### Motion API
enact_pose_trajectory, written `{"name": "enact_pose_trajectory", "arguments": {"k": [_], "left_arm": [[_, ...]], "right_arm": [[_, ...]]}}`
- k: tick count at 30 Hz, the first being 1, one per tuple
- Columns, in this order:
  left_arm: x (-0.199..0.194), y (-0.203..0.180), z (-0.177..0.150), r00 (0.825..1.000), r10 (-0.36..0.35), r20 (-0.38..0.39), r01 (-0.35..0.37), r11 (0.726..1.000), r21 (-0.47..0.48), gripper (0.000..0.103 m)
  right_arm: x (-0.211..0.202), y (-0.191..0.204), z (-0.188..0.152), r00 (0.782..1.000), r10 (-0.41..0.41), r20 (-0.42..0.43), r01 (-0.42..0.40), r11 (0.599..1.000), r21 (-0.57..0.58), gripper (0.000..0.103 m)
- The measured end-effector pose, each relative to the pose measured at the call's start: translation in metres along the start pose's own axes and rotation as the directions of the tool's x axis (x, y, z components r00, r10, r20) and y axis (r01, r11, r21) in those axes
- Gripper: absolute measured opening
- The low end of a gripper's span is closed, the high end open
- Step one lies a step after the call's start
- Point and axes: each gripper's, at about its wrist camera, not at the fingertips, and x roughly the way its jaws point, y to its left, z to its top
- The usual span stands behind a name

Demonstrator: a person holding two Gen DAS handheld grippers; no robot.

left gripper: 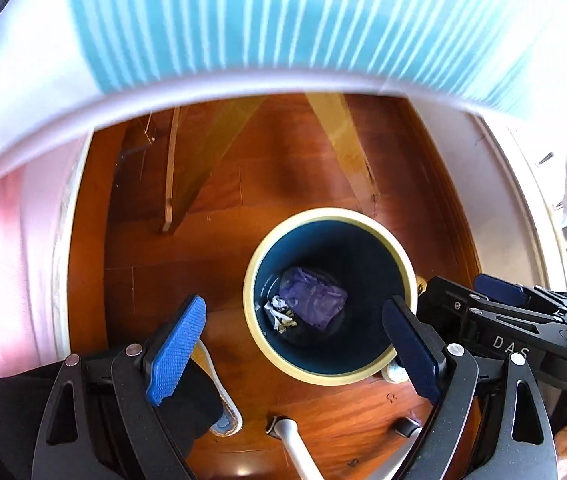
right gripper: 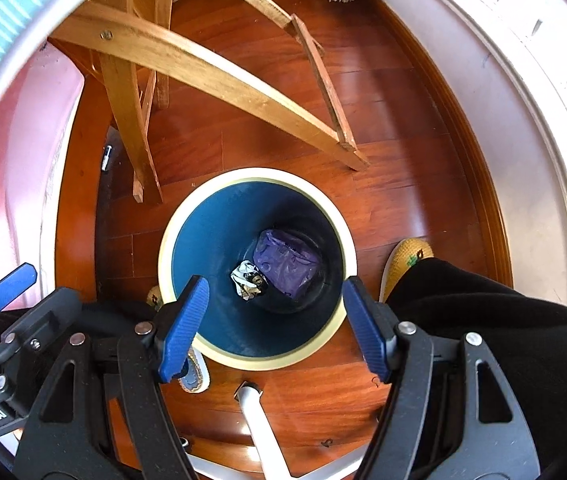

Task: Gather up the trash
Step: 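Raise both tools back over the table toward the remaining trash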

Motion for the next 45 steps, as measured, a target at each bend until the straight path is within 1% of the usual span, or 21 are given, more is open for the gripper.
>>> {"name": "enact_pose_trajectory", "arguments": {"k": [3, 4, 5, 9, 14, 16, 17, 18, 19, 21, 23, 24, 25, 27, 28, 29, 31, 33, 36, 41, 45], "left_arm": [[-0.026, 0.002, -0.001, 0.999, -0.008, 0.037, 0.008, 1.000, -0.009, 0.091], [-0.037, 0.002, -0.001, 0.998, -0.020, 0.051, 0.021, 1.000, -0.012, 0.091], [-0.048, 0.001, -0.001, 0.997, -0.031, 0.066, 0.032, 0.999, -0.009, 0.091], [-0.098, -0.003, 0.001, 0.993, -0.064, 0.104, 0.060, 0.997, 0.039, 0.091], [-0.172, -0.001, 0.012, 0.981, -0.071, 0.182, 0.052, 0.993, 0.104, 0.091], [-0.200, 0.004, 0.023, 0.975, -0.069, 0.212, 0.049, 0.994, 0.099, 0.091], [-0.213, 0.008, 0.030, 0.972, -0.065, 0.225, 0.046, 0.995, 0.087, 0.091], [-0.226, 0.012, 0.038, 0.970, -0.059, 0.236, 0.043, 0.996, 0.072, 0.091], [-0.238, 0.017, 0.046, 0.967, -0.053, 0.248, 0.040, 0.998, 0.057, 0.091], [-0.259, 0.024, 0.064, 0.959, -0.027, 0.281, 0.023, 1.000, 0.018, 0.091], [-0.279, 0.032, 0.081, 0.949, 0.002, 0.316, 0.005, 1.000, -0.021, 0.091], [-0.288, 0.035, 0.089, 0.942, 0.028, 0.333, -0.014, 0.999, -0.043, 0.091], [-0.297, 0.039, 0.100, 0.936, 0.060, 0.346, -0.041, 0.997, -0.062, 0.091], [-0.309, 0.042, 0.115, 0.923, 0.107, 0.368, -0.081, 0.993, -0.087, 0.091], [-0.315, 0.048, 0.123, 0.918, 0.121, 0.377, -0.091, 0.991, -0.095, 0.091], [-0.320, 0.051, 0.129, 0.914, 0.129, 0.385, -0.097, 0.990, -0.101, 0.091], [-0.324, 0.056, 0.140, 0.911, 0.138, 0.390, -0.104, 0.989, -0.106, 0.091], [-0.326, 0.063, 0.150, 0.916, 0.136, 0.379, -0.102, 0.989, -0.109, 0.091], [-0.313, 0.066, 0.165, 0.936, 0.108, 0.336, -0.075, 0.991, -0.109, 0.091], [-0.260, 0.073, 0.192, 0.969, 0.054, 0.240, -0.022, 0.991, -0.135, 0.091], [-0.224, 0.078, 0.211, 0.984, 0.033, 0.174, -0.003, 0.985, -0.171, 0.091]], "right_arm": [[-0.017, -0.001, -0.001, 1.000, -0.005, -0.022, 0.005, 1.000, 0.004, 0.067], [-0.032, 0.001, -0.002, 0.999, -0.007, -0.032, 0.006, 1.000, -0.015, 0.067], [-0.032, 0.001, -0.002, 0.999, -0.007, -0.032, 0.006, 1.000, -0.015, 0.067], [-0.071, 0.006, -0.003, 1.000, -0.013, -0.022, 0.012, 0.998, -0.068, 0.067], [-0.134, 0.014, 0.006, 0.999, 0.020, 0.040, -0.016, 0.994, -0.109, 0.067], [-0.164, 0.018, 0.010, 0.996, 0.011, 0.084, 0.001, 0.990, -0.144, 0.067], [-0.192, 0.026, 0.016, 0.991, 0.026, 0.131, -0.003, 0.986, -0.169, 0.067], [-0.192, 0.026, 0.016, 0.991, 0.026, 0.131, -0.003, 0.986, -0.169, 0.067], [-0.208, 0.028, 0.020, 0.987, 0.040, 0.156, -0.012, 0.984, -0.180, 0.067], [-0.237, 0.036, 0.027, 0.976, 0.067, 0.206, -0.025, 0.979, -0.202, 0.067], [-0.268, 0.044, 0.037, 0.958, 0.097, 0.270, -0.032, 0.972, -0.235, 0.067], [-0.297, 0.053, 0.047, 0.935, 0.110, 0.336, -0.018, 0.964, -0.266, 0.067], [-0.297, 0.053, 0.047, 0.935, 0.110, 0.336, -0.018, 0.964, -0.266, 0.067], [-0.321, 0.062, 0.059, 0.912, 0.130, 0.388, -0.011, 0.956, -0.294, 0.067], [-0.340, 0.072, 0.073, 0.892, 0.148, 0.427, -0.003, 0.947, -0.323, 0.067], [-0.340, 0.072, 0.073, 0.892, 0.148, 0.427, -0.003, 0.947, -0.323, 0.067], [-0.354, 0.083, 0.088, 0.872, 0.155, 0.463, 0.017, 0.938, -0.345, 0.067], [-0.363, 0.091, 0.106, 0.859, 0.158, 0.488, 0.029, 0.935, -0.353, 0.067], [-0.369, 0.099, 0.131, 0.846, 0.179, 0.502, 0.017, 0.933, -0.360, 0.067], [-0.347, 0.117, 0.173, 0.850, 0.195, 0.490, 0.001, 0.929, -0.371, 0.067], [-0.317, 0.127, 0.201, 0.855, 0.200, 0.479, 0.012, 0.915, -0.403, 0.067]]}}
